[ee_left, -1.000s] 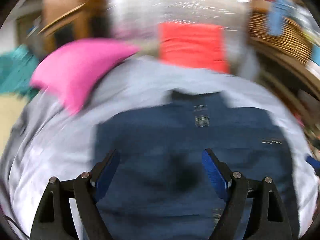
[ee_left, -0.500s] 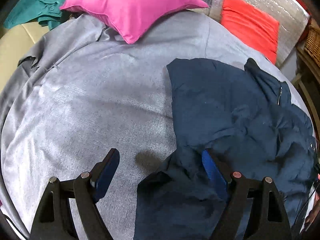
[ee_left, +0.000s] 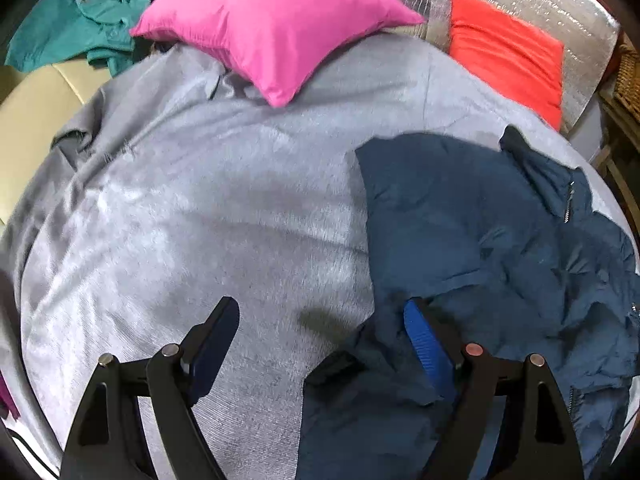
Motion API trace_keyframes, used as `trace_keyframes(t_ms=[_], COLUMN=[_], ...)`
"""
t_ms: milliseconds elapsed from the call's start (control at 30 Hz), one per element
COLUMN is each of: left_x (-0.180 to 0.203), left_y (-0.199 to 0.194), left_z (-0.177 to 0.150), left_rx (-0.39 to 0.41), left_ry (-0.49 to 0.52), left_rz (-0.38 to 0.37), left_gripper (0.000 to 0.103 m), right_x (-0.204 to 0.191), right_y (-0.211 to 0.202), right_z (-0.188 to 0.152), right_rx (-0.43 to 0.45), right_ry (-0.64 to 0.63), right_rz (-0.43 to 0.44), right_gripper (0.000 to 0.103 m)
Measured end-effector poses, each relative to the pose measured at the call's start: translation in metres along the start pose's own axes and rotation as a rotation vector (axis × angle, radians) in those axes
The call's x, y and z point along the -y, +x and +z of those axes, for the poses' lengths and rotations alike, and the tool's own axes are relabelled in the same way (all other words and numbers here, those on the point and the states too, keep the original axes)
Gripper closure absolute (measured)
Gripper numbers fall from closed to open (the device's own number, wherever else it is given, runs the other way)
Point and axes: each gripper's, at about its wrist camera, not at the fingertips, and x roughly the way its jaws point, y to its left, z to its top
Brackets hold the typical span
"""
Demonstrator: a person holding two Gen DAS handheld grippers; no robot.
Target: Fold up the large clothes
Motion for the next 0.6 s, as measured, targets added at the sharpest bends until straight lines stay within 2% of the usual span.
trace_keyframes(t_ms=[67, 100, 133, 233, 367, 500, 600], left_x=[-0.002, -0.004, -0.006, -0.009, -0.01, -0.004, 0.008], left_y=[-0.009, -0.013, -0.014, -0.013, 0.007, 0.018, 0.017], left_z=[0.003, 0.005, 0.007, 0.009, 0.008, 0.005, 0.003], left_rx=[0.028, 0.043, 0.053, 0.057, -0.034, -0.057, -0.036], left_ry=[-0.022, -0.04, -0.053, -0.092, -0.126, -0.124, -0.071], left_rz=[-0.045, -0.077, -0.098, -0.153, -0.235, -0.237, -0.211], left_gripper=[0.018, 0.018, 0.018, 0.016, 0.016, 0.016, 0.016], right_x=[0.007, 0.016, 0.025, 0.044, 0.06, 0.056, 0.054], right_y=[-0.016, -0.021, -0.025, -0.019, 0.004, 0.028, 0.041], right_z=[0.004, 0.007, 0.007, 0.014, 0.02, 0.018, 0.014], right_rx=[0.071, 0.101, 0.122, 0.093, 0.01, -0.071, -0.098], right_ry=[0.004, 0.033, 0.069, 0.124, 0.165, 0.179, 0.167], right_rz=[-0.023, -0.034, -0.04, -0.054, -0.017, 0.063, 0.059], right_gripper=[0.051, 0.033, 0.028, 0.029, 0.028, 0.025, 0.022])
